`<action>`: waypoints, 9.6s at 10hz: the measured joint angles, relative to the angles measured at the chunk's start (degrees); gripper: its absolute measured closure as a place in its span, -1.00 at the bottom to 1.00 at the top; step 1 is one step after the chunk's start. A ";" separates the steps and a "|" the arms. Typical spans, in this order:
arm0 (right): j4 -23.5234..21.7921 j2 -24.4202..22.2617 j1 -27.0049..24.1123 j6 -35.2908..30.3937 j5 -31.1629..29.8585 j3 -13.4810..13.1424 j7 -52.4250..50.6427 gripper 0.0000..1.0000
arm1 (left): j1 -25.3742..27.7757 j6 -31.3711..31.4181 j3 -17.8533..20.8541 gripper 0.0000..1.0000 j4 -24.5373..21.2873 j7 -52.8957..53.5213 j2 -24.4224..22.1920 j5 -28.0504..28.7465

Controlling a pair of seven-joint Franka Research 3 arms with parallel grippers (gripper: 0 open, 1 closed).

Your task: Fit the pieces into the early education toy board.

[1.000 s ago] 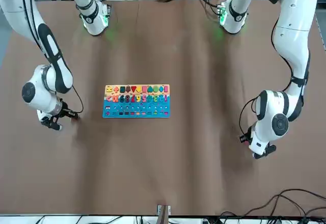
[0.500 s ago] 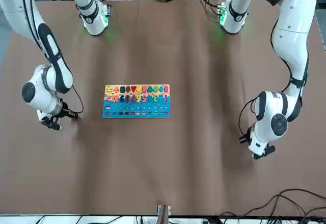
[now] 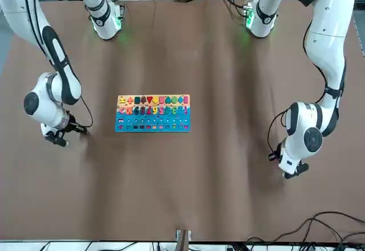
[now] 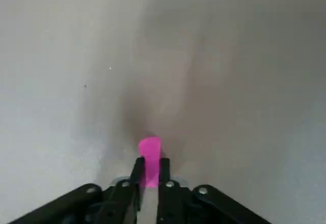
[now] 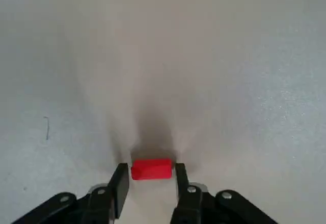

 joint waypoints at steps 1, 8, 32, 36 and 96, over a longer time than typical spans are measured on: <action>0.03 0.00 0.00 0.00 0.00 0.00 0.01 0.09 | 0.01 0.00 0.00 0.73 0.01 0.00 0.00 0.00; 0.00 0.00 -0.02 -0.03 0.00 -0.05 0.14 0.20 | -7.46 -1.13 -0.55 0.73 -7.39 -0.64 -10.65 0.04; -1.28 -5.26 10.44 -8.58 0.02 1.14 7.77 0.29 | -37.03 -2.12 -7.60 0.73 -0.72 -26.43 -4.06 0.04; -3.05 -6.48 15.92 -8.57 0.09 1.24 12.70 0.30 | -40.49 -2.10 -5.19 0.73 3.82 -26.89 -0.02 0.04; -0.78 -14.88 22.73 -16.41 2.30 0.44 13.72 -0.72 | -42.29 -6.47 -4.55 0.30 6.45 -25.89 1.73 0.10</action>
